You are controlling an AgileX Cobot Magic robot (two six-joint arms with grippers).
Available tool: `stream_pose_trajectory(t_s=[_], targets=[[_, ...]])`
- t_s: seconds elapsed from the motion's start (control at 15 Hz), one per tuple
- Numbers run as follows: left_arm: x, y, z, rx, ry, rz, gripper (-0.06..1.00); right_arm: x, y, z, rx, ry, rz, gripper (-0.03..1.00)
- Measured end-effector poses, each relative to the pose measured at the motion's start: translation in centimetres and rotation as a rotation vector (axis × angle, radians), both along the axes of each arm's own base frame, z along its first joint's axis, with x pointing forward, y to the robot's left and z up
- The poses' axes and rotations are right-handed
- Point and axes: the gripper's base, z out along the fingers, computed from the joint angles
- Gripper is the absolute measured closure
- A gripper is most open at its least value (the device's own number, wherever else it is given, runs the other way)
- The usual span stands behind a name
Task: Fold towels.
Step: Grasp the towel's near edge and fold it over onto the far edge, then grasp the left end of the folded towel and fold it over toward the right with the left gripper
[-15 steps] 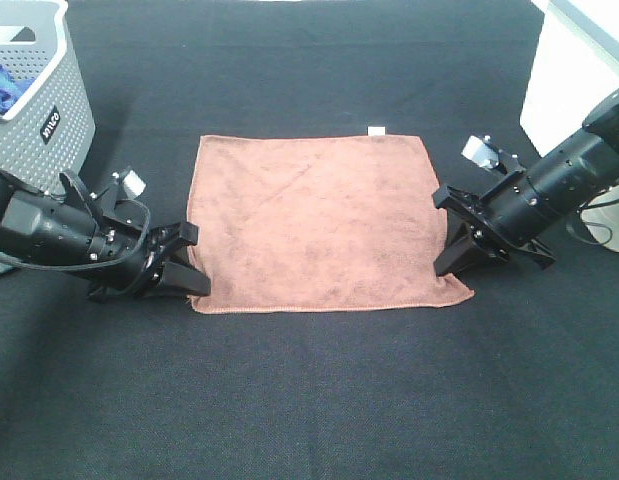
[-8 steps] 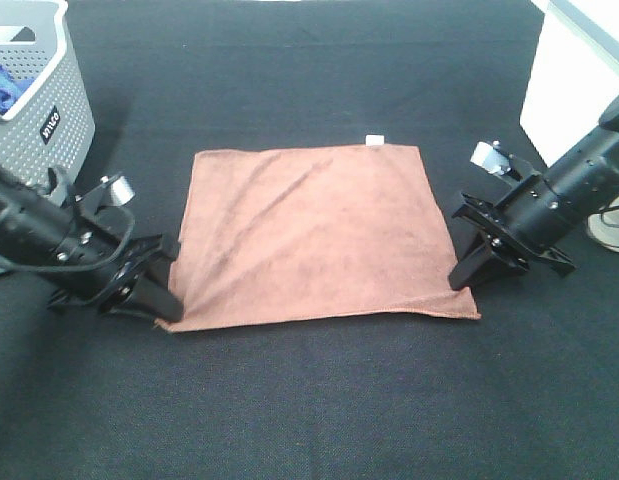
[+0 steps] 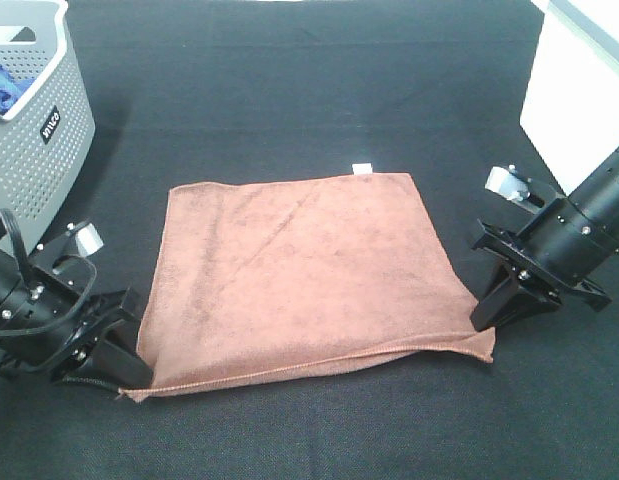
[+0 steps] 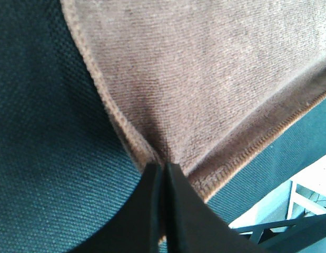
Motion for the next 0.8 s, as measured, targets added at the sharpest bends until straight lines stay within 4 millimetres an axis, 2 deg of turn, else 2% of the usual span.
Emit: stream_pose_trajectory(t_s=[0.13,0.33,0.4,0.47,0.53,0.67,0.8], targets=[[1.1,-0.1,0.8,-0.002,-0.041,0.01,0.94,1.2,0.0,0.9,0.0,-0.047,0.002,0.97],[4.3,-0.4,2.6,0.004,-0.145,0.076,0.94,4.8,0.0,3.8,-0.005,-0.2,0.002,0.97],[4.3,-0.4,2.6,0.004,-0.145,0.076,0.94,4.8,0.0,3.8,-0.005,-0.2,0.002,0.97],[5.9,-0.4,3.7,0.007,-0.204,0.11,0.94,7.3,0.0,5.4,-0.001,-0.28,0.003,0.97],[7.0,-0.5,4.6,0.003,-0.248,0.127,0.94,8.8,0.1,6.1,0.007,-0.313,0.007,0.97],[9.2,-0.6,6.3,0.014,-0.347,0.151,0.94,11.6,0.7,6.8,0.012,-0.365,0.024,0.97],[11.4,-0.7,7.0,0.029,-0.412,0.158,0.94,13.9,1.6,6.7,0.001,-0.398,0.048,0.97]])
